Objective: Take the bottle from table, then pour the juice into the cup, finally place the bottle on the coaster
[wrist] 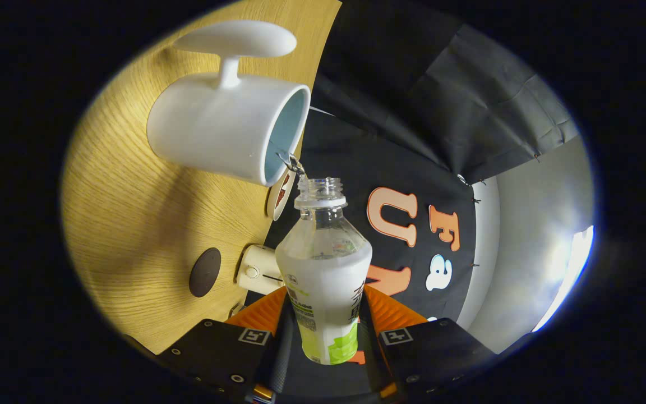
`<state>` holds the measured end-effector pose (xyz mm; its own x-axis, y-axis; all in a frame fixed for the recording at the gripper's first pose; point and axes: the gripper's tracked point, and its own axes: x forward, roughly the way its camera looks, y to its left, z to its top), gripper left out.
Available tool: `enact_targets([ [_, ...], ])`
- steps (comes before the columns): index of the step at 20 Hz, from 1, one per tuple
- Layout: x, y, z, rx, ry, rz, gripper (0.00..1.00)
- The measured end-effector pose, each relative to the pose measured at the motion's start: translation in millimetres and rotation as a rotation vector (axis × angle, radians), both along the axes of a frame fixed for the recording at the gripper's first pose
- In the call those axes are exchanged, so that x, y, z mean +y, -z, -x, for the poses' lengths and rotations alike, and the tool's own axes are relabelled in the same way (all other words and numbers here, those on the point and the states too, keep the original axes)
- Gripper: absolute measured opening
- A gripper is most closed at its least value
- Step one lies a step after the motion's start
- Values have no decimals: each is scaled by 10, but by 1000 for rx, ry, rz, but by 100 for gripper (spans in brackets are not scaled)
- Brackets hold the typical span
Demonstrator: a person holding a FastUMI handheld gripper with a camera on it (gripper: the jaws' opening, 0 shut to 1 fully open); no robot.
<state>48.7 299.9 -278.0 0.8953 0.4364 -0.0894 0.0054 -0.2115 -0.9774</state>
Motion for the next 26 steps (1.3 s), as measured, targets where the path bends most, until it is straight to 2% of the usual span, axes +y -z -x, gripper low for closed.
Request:
enact_targets([
  [26, 69, 39, 38, -67, -104, 173, 57],
])
